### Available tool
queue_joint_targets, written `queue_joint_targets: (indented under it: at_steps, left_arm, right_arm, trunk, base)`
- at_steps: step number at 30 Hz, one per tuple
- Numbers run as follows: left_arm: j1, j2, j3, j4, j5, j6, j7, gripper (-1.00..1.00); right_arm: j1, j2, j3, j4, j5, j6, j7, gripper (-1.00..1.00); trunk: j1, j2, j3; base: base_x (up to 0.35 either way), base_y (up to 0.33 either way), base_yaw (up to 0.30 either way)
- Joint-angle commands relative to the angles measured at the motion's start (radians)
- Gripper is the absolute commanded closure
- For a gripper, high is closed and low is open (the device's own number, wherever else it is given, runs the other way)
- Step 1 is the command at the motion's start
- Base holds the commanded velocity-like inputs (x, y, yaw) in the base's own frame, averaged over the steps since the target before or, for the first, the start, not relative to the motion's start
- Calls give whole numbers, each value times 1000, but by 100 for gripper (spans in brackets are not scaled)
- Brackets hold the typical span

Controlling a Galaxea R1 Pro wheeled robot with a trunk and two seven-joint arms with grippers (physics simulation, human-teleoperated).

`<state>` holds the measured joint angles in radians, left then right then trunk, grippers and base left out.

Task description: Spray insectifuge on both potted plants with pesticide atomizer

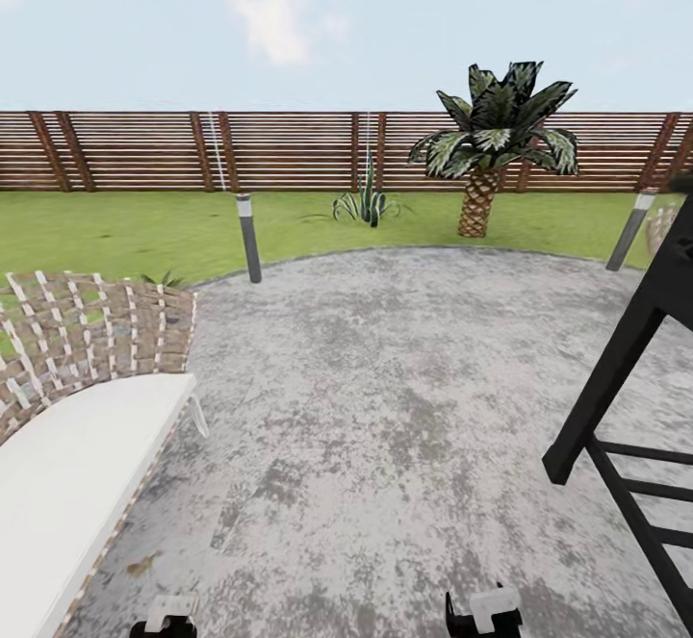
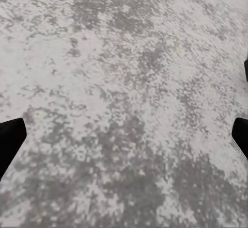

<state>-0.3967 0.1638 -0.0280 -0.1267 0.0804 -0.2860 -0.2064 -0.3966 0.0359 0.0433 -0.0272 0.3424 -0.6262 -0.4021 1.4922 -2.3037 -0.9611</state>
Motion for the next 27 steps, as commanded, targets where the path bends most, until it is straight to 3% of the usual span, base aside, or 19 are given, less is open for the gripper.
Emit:
queue_joint_targets:
  at_steps: [1,27]
  left_arm:
    - [-1,0,-3,1,9,-2,-5,100]
    - [2,0,-3,1,9,-1,-5,100]
  right_arm:
    - [-1,0,4,1,7,1,-10,-100]
    - [-1,1,4,1,7,2,-9,-100]
  trunk:
    - [0,0,-1]
    - [0,0,-1]
  base:
    - [335,0,0]
    - [335,0,0]
